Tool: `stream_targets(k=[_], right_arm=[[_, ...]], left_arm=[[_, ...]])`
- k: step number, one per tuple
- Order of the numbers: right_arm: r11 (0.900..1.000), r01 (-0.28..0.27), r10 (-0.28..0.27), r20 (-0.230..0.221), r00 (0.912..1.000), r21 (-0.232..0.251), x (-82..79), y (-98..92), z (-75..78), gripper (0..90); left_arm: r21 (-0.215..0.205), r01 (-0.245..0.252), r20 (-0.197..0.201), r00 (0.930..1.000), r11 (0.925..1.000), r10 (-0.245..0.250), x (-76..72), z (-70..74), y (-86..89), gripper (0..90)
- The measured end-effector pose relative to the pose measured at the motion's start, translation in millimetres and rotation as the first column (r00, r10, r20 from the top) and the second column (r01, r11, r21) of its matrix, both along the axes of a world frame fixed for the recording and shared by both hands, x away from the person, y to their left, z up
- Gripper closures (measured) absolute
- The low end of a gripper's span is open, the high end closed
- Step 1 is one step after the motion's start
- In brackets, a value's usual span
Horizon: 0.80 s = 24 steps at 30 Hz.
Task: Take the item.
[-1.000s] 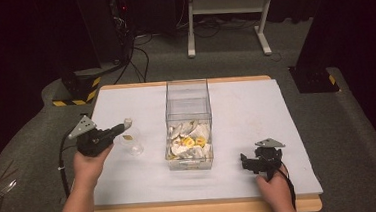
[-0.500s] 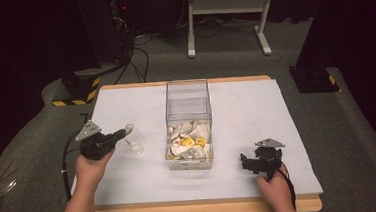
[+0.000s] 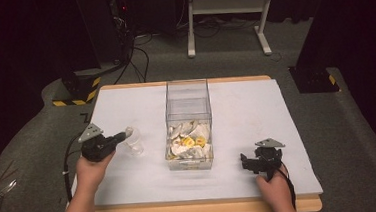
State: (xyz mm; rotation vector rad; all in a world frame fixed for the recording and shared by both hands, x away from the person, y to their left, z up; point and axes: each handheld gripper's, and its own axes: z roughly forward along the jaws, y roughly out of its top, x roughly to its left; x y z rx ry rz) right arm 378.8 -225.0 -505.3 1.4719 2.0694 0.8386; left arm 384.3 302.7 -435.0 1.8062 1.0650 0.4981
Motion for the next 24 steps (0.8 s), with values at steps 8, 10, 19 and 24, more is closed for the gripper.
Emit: stream_targets(k=[8,10,19,24], right_arm=[[1.000,-0.001,0.001,-0.001,1.0000,0.000,0.0,-0.1,0.1,9.3],[1.000,0.000,0.000,0.000,1.0000,0.000,0.0,0.0,0.0,9.3],[1.000,0.000,0.000,0.000,1.0000,0.000,0.0,0.0,0.0,9.3],[1.000,0.000,0.000,0.000,1.0000,0.000,0.0,0.0,0.0,9.3]], left_arm=[[0.064,-0.009,0.027,0.9996,0.9979,0.007,-2.6,3.5,-7.5,61.4],[0.072,-0.013,0.031,0.9995,0.9973,0.011,-3.1,5.2,-10.2,54.0],[0.057,-0.016,0.025,0.9996,0.9982,0.015,-5.3,8.9,-7.2,27.9],[0.043,-0.028,0.003,0.9996,0.9987,0.027,-7.0,6.1,2.4,19.1]])
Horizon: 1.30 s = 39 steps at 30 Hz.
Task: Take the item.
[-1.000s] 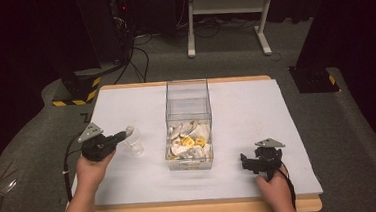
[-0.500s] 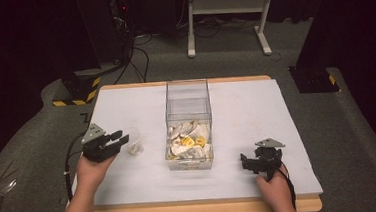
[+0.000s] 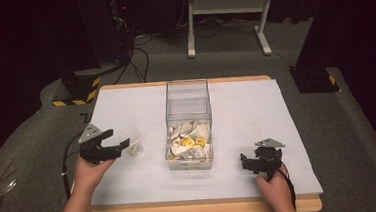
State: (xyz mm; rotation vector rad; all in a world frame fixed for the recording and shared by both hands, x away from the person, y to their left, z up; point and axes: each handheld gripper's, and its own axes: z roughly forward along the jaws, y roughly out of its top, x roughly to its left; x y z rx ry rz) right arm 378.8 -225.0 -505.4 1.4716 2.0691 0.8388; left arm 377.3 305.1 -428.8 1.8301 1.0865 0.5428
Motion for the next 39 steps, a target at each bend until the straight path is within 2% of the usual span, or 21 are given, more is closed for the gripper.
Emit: stream_targets(k=[4,14,18,24,30,31,32,33,34,39], right_arm=[[1.000,0.000,0.000,0.000,1.0000,0.000,0.0,0.0,0.0,9.3],[1.000,0.000,0.000,0.000,1.0000,-0.001,0.0,0.1,0.0,9.3],[1.000,0.000,0.000,0.000,1.0000,-0.001,-0.1,0.1,0.0,9.3],[1.000,0.002,-0.002,-0.001,1.0000,0.000,-0.2,0.2,0.0,9.3],[1.000,0.000,0.000,0.000,1.0000,-0.001,-0.1,0.1,0.0,9.3],[1.000,0.000,0.000,0.000,1.0000,-0.001,-0.1,0.1,0.0,9.3],[1.000,0.002,-0.002,-0.001,1.0000,0.000,-0.2,0.2,0.0,9.3],[1.000,0.001,-0.001,0.000,1.0000,-0.001,-0.1,0.1,0.0,9.3],[1.000,0.001,-0.001,0.000,1.0000,0.000,-0.1,0.1,0.0,9.3],[1.000,0.000,0.000,0.000,1.0000,0.000,-0.1,0.0,0.0,9.3]], left_arm=[[-0.011,-0.007,-0.007,1.0000,0.9999,0.007,-4.3,-3.8,11.1,18.0],[0.020,-0.033,-0.017,0.9993,0.9993,0.034,-17.1,-18.9,35.3,17.5],[0.025,-0.045,-0.030,0.9985,0.9987,0.046,-21.7,-29.2,41.4,16.6],[0.053,-0.057,-0.073,0.9955,0.9970,0.060,-27.3,-50.9,46.9,15.1],[0.132,-0.082,-0.152,0.9830,0.9878,0.102,-28.6,-74.7,54.4,14.9],[0.134,-0.090,-0.174,0.9782,0.9869,0.113,-28.5,-75.7,54.4,14.6],[0.154,-0.091,-0.160,0.9803,0.9839,0.116,-28.9,-74.9,54.6,14.1],[0.167,-0.099,-0.158,0.9794,0.9810,0.126,-29.6,-75.4,53.0,14.2],[0.194,-0.103,-0.181,0.9737,0.9756,0.138,-28.2,-77.6,51.1,14.2],[0.206,-0.125,-0.170,0.9721,0.9706,0.161,-29.6,-78.9,48.2,13.3]])
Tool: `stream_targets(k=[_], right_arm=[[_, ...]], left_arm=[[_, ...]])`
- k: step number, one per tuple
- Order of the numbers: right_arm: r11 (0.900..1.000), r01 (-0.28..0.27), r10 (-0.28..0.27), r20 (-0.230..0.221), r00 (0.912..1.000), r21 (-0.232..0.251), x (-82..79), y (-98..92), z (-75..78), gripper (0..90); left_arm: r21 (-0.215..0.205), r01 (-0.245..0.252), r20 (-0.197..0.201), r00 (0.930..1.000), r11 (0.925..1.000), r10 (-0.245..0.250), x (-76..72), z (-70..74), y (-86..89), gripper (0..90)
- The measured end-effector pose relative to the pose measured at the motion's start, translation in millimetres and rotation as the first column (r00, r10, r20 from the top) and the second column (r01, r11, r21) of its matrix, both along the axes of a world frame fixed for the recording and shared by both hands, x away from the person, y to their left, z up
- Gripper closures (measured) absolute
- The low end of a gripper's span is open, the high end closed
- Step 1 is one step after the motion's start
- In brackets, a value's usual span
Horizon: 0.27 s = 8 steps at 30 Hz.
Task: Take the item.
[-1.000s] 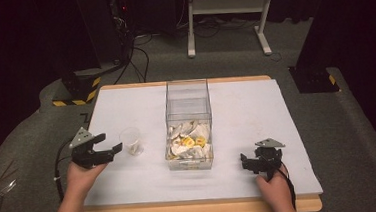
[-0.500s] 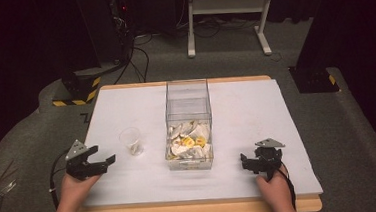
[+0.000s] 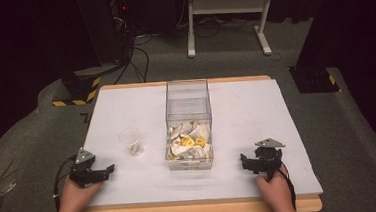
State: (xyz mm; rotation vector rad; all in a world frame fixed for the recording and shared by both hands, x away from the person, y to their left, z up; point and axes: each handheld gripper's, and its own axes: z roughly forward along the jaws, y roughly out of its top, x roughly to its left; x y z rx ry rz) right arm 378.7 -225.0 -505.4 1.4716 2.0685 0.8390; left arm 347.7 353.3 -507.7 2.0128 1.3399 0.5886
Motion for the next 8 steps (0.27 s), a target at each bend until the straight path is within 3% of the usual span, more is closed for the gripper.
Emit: stream_targets(k=[8], right_arm=[[1.000,0.000,0.000,0.000,1.0000,0.000,0.1,0.0,0.0,9.3]], left_arm=[[-0.001,-0.003,0.000,1.0000,1.0000,0.003,-0.7,-0.1,-0.2,13.3]])
